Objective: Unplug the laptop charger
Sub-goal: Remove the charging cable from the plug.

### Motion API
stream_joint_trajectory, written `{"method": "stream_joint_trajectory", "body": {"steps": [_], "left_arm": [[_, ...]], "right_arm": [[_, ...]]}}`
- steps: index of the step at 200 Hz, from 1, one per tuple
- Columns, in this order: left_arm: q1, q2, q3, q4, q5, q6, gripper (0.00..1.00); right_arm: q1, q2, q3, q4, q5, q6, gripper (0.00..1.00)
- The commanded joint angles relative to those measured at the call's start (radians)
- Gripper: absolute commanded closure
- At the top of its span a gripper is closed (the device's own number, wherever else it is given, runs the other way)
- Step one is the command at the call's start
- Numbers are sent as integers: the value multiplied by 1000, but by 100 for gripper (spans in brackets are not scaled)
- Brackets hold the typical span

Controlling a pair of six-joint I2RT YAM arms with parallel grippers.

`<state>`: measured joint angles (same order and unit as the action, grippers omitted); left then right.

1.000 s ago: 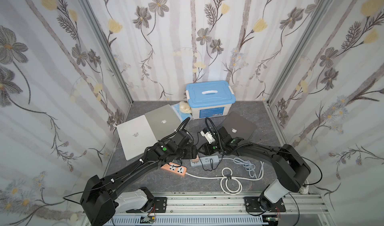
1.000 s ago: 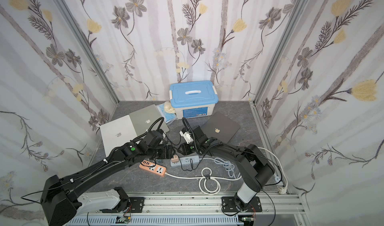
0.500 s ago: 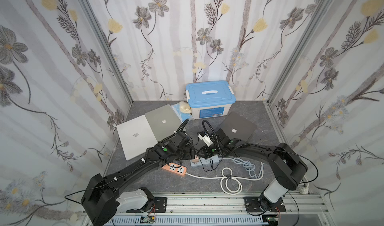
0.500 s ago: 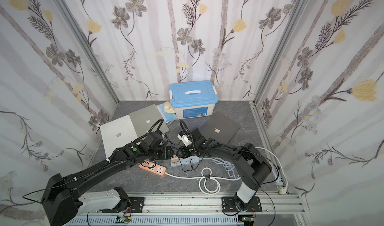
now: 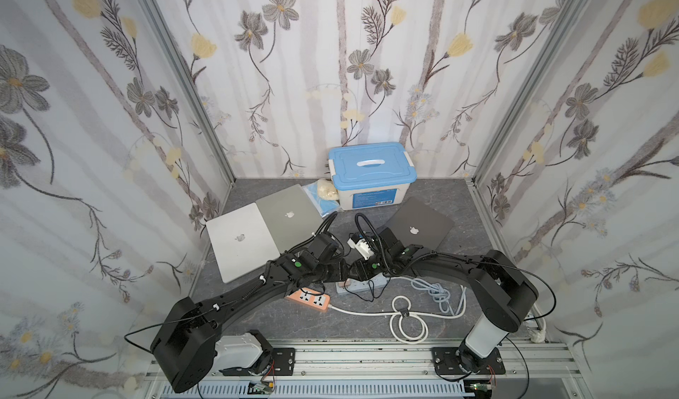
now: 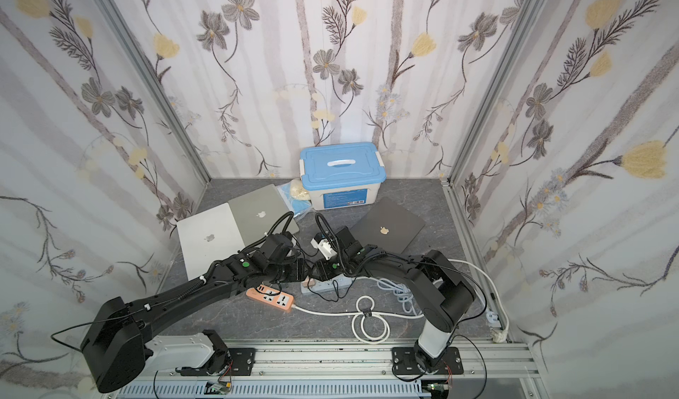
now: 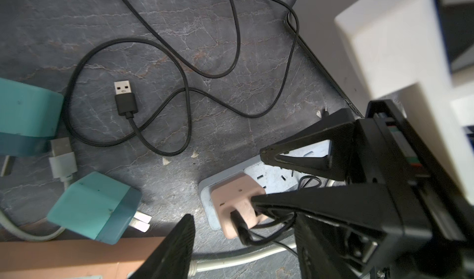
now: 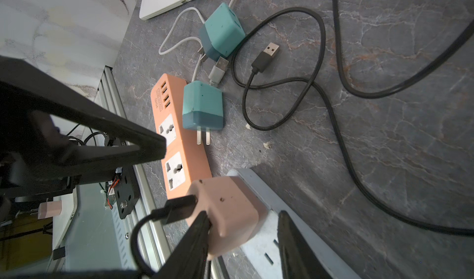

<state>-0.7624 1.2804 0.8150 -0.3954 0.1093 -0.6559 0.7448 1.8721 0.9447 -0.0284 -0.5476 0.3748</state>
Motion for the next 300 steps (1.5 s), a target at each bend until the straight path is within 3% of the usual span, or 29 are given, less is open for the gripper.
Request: {"method": "stream_joint_trajectory", "body": {"steps": [1,48,76,113,207,252,285,300], "left_arm": [[2,4,7,35,17,11,37],[0,-18,-18,32,20,19,41],[0,-17,-20,25,20,14,50],[1,-59,-21,-31,-38,29,53],[-16,-26,11,-35,-74,56,61],[-40,67,60,-32,-95,75,62],[-42,76,64,-29,-91,88,86],[-42,69,67,-39,-91,89,92]], "right_arm": [[4,18,6,-51,56,-28,56],[4,23,11,-75,83,-39,56],[4,29,9,-73,82,-39,56],[4,22,6,-76,87,-40,56],[4,21,-1,-70,92,-35,56],[4,23,3,-79,101,-39,57],[4,22,0,-84,107,-42,57],[4,25,0,-82,107,-42,56]]}}
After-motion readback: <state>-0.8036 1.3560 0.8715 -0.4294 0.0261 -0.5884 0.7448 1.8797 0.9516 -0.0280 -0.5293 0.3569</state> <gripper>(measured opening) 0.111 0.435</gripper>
